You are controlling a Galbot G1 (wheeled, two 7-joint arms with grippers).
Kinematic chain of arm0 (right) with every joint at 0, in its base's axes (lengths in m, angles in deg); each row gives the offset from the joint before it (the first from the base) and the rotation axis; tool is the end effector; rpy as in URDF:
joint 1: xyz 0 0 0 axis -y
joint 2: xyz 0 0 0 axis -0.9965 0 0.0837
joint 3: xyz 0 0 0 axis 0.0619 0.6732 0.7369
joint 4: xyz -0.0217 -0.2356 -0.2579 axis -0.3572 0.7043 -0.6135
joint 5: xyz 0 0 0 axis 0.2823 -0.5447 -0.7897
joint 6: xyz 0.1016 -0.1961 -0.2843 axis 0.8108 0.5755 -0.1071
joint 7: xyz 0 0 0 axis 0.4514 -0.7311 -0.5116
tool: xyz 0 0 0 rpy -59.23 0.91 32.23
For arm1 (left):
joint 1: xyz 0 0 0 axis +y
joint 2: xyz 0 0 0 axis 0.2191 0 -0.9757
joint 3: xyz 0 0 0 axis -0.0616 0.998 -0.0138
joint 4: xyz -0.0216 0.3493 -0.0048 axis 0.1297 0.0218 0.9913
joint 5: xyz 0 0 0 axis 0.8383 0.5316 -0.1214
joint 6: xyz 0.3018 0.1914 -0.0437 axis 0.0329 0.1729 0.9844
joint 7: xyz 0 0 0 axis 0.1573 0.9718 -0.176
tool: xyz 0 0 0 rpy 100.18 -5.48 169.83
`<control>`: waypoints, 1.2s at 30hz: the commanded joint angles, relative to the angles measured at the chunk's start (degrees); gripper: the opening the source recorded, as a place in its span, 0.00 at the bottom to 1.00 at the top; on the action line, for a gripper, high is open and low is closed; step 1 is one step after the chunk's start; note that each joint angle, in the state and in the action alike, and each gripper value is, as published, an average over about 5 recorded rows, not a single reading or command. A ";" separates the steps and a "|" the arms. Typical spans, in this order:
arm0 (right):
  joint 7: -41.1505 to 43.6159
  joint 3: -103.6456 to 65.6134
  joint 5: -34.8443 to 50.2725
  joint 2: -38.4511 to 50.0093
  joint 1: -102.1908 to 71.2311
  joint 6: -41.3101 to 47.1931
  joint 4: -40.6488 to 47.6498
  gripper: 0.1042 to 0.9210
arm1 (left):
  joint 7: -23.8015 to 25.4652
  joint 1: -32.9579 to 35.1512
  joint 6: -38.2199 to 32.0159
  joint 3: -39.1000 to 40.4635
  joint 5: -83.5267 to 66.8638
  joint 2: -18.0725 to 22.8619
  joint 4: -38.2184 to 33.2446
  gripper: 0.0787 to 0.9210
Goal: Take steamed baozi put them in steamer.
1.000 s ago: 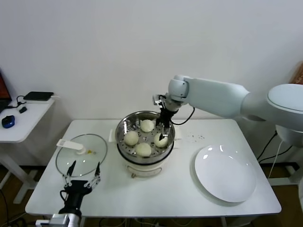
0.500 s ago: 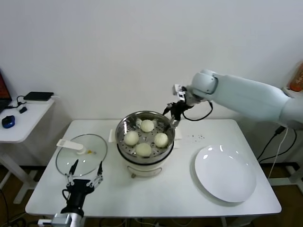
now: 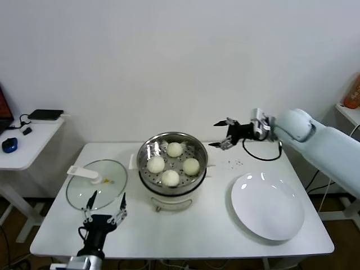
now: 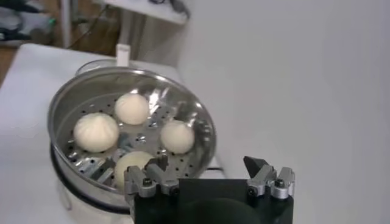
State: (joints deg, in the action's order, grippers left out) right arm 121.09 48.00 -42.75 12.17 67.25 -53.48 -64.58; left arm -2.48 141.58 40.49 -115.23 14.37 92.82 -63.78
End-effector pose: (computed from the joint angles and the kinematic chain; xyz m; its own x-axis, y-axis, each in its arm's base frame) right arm 0.4978 -0.1153 -0.0933 -0.5132 -0.6756 0.5293 -0.8567 0.3658 -0.3637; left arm 0.1386 0.0281 -0.2955 -0.9989 -0.0124 0.0445 -0.0063 0.9908 0.1348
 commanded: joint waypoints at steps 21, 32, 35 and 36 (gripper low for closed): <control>-28.13 -69.12 -15.48 -33.45 -87.72 -28.24 -21.64 0.88 | -1.77 -1.28 0.80 0.38 2.29 -1.30 0.33 0.88; -26.88 -67.37 -17.63 -41.46 -98.66 -35.39 -21.41 0.88 | -0.58 -3.02 0.07 -0.98 1.97 -1.96 3.25 0.88; -26.35 -67.12 -17.91 -41.31 -99.24 -35.35 -21.23 0.88 | -0.46 -2.83 0.02 -1.03 1.87 -1.94 3.47 0.88; -26.25 -67.09 -17.89 -41.11 -99.29 -35.12 -21.28 0.88 | -0.39 -2.69 -0.02 -1.07 1.85 -1.94 3.46 0.88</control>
State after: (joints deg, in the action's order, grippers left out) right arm 95.51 -16.20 -58.29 -21.30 -19.89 -82.83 -84.64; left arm -3.21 139.26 40.76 -115.85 16.33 91.18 -61.39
